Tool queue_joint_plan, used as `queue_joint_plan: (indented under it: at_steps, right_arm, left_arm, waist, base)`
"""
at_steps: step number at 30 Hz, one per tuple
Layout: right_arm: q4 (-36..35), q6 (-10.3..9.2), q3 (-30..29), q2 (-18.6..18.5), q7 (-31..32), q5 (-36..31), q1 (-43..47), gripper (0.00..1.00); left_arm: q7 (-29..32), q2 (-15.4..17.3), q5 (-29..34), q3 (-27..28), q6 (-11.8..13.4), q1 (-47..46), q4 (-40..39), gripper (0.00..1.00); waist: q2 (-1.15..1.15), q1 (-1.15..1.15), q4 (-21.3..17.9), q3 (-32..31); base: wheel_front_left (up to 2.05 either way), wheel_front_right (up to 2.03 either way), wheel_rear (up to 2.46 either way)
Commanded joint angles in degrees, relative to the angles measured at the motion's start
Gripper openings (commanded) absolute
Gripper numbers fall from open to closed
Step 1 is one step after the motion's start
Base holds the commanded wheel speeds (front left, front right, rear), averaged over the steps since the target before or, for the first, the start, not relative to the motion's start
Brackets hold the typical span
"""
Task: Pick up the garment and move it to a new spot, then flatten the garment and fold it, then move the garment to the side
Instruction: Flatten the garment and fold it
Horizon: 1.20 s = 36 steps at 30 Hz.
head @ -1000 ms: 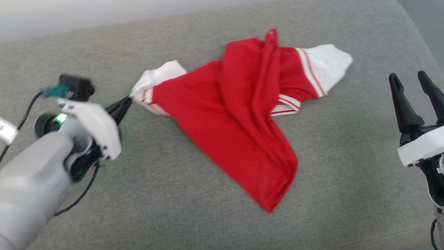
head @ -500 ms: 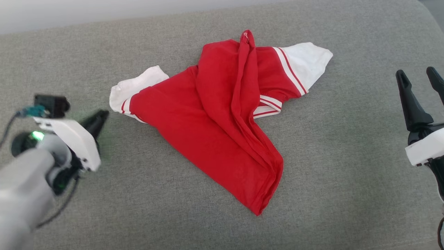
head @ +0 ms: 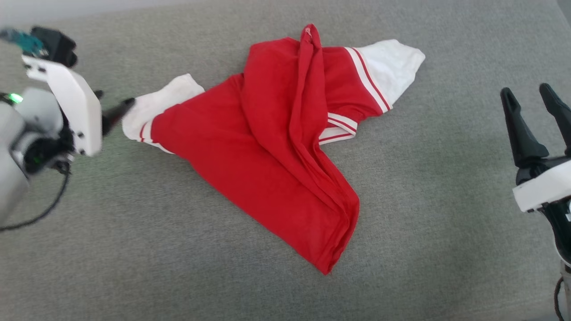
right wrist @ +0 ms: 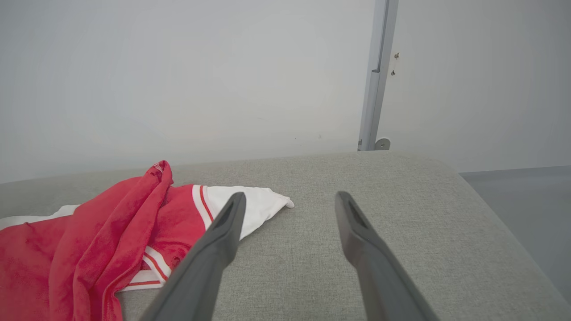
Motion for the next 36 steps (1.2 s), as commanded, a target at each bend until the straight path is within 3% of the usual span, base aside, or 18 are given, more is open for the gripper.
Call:
queue_joint_plan:
  at_steps: [1, 7, 13, 14, 15, 16, 21, 25, 30, 36]
  right_arm:
    - [-0.10, -0.02, 0.67, 0.30, -0.46, 0.28, -1.12, 1.00]
    - [1.10, -0.02, 2.41, 0.64, -1.77, 0.58, -2.96, 1.00]
    - [1.71, -0.02, 2.74, 0.57, -2.40, 0.74, -3.17, 1.00]
    - [1.78, -0.02, 2.79, 0.50, -2.57, 0.74, -3.16, 1.00]
    - [1.81, -0.02, 2.79, 0.44, -2.69, 0.75, -3.13, 1.00]
    - [1.82, -0.02, 2.75, 0.39, -2.72, 0.76, -3.12, 1.00]
    - [1.76, -0.02, 2.23, 0.11, -2.18, 0.09, -2.75, 1.00]
    - [1.62, -0.02, 1.11, -0.52, -1.23, -0.30, -2.05, 1.00]
    - [1.55, -0.02, 0.43, -0.95, -0.22, -0.90, -1.76, 1.00]
    - [0.94, -0.02, 0.27, -0.69, 0.90, -1.09, -0.92, 1.00]
  left_arm:
    - [5.14, 0.50, -1.08, -0.14, 0.13, -2.78, 0.78, 1.00]
    - [17.75, -1.26, -5.56, 0.31, 0.16, -6.34, 3.68, 1.00]
    - [21.68, -1.66, -5.08, -0.24, 0.16, -6.28, 4.62, 0.99]
    - [21.80, -1.87, -5.88, 0.10, 0.15, -5.93, 4.67, 0.81]
    - [21.61, -2.03, -6.35, 0.40, 0.15, -5.74, 4.41, 0.47]
    - [21.22, -2.10, -6.79, 0.70, 0.15, -5.65, 4.18, 0.00]
    - [17.78, -2.36, -7.81, 2.24, 0.14, -5.08, 3.56, 0.00]
    - [10.50, -2.07, -7.16, 3.36, 0.14, -3.28, 2.97, 0.00]
    - [1.53, -0.59, -7.28, 5.06, 0.14, 0.21, 4.99, 0.00]
    - [-3.59, 1.28, -9.52, 6.77, 0.42, 5.52, 9.26, 0.00]
  waist:
    - [0.00, 0.00, -1.31, 1.56]
    - [0.00, 0.00, -4.35, 4.22]
    - [0.00, 0.00, -5.39, 4.89]
    - [0.00, 0.00, -5.47, 4.93]
    - [0.00, 0.00, -5.51, 4.97]
    - [0.00, 0.00, -5.49, 4.98]
    - [0.00, 0.00, -4.04, 4.04]
    - [0.00, 0.00, -1.43, 2.39]
    - [0.00, 0.00, 1.31, 0.20]
    - [0.00, 0.00, 2.33, -0.89]
  base:
    - [0.00, 0.00, 0.00]
    - [0.00, 0.00, 0.00]
    - [0.00, 0.00, 0.00]
    - [0.00, 0.00, 0.00]
    - [0.00, 0.00, 0.00]
    - [0.00, 0.00, 0.00]
    - [0.00, 0.00, 0.00]
    - [0.00, 0.00, 0.00]
    - [0.00, 0.00, 0.00]
    - [0.00, 0.00, 0.00]
